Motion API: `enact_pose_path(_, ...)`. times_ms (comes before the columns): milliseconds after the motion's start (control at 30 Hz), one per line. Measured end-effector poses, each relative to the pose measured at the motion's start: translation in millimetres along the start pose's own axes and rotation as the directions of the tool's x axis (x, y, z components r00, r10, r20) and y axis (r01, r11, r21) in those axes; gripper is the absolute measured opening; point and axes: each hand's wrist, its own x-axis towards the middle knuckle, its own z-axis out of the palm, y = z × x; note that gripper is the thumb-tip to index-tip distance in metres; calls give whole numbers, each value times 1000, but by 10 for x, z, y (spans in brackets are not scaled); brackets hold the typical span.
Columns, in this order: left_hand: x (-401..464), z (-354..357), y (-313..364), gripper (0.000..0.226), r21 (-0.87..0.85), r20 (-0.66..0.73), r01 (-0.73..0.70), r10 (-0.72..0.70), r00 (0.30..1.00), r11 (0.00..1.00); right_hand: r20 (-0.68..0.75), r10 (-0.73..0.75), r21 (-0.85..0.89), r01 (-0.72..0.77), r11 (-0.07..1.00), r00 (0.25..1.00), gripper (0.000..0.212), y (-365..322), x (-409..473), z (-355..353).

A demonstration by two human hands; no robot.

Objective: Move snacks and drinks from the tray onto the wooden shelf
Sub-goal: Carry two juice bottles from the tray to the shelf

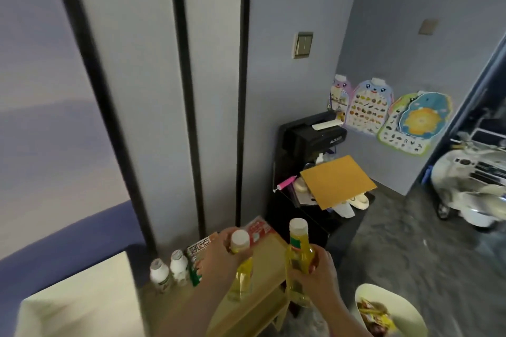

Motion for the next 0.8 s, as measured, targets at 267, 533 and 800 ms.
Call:
enact_pose_path(267, 1043, 1011, -211, 55, 131, -140, 99, -81, 987, 986, 188, -1, -37, 8, 999, 982, 49, 155, 1469, 132)
enact_pose_path(533, 1542, 1474, -497, 56, 193, -211, 188, -147, 966, 963, 435, -11, -68, 44, 997, 901, 69, 382, 2232, 575)
enact_pose_path(800, 1650, 1585, -665, 57, 241, -266, 251, -185, 946, 937, 632, -7, -142, 124, 982, 775, 67, 520, 2585, 835)
